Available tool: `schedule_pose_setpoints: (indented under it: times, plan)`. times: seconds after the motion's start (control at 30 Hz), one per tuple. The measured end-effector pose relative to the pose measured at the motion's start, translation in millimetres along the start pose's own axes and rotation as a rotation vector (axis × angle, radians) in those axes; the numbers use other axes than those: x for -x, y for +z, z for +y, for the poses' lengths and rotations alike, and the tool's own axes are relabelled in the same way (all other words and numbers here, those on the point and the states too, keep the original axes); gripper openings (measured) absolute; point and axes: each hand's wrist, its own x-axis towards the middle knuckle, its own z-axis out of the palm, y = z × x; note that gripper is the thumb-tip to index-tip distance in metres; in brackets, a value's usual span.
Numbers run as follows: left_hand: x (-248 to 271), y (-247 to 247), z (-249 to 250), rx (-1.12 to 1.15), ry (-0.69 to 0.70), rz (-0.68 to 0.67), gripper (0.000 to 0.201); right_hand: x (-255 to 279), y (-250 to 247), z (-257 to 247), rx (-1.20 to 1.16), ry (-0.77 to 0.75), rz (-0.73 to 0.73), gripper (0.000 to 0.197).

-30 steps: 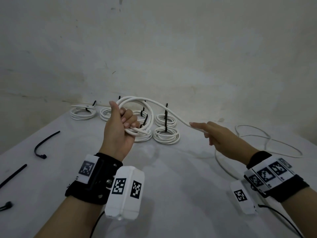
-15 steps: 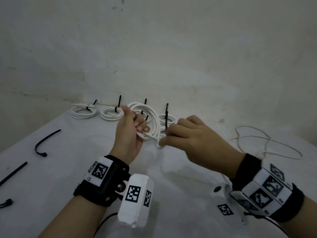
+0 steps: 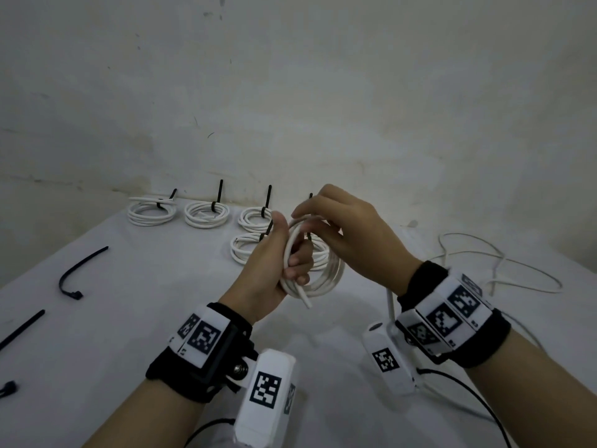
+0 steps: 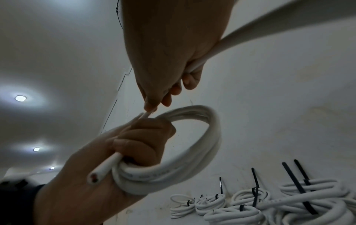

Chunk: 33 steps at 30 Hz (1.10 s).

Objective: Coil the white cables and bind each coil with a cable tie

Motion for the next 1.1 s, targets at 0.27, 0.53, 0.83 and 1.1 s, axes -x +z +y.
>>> schedule_pose_setpoints:
  times: [0.27,0.53,0.83,1.1]
  plan:
    - [2.5,-0.7,4.8,0.079,0.062,-0.013,0.056,3.1,6.2,17.9,0.055,0.042,-0.132,0.041]
    - [-0.5,-9.2,4.1,-0.243,0.128,0.162,0.008,-0.6,2.1,22.5,0.098,0.112,-0.277,0.053]
    - [1.5,-15.4,3.1,-0.720,0.468,0.273,0.018,1.2,5.2,30.6,0.079,0.133,-0.294,0.036]
    - [-2.2,-17.5,2.7,-0.450,0.158,0.153,0.034,-1.5,1.3,29.2,0.106,0.090,-0.199,0.027]
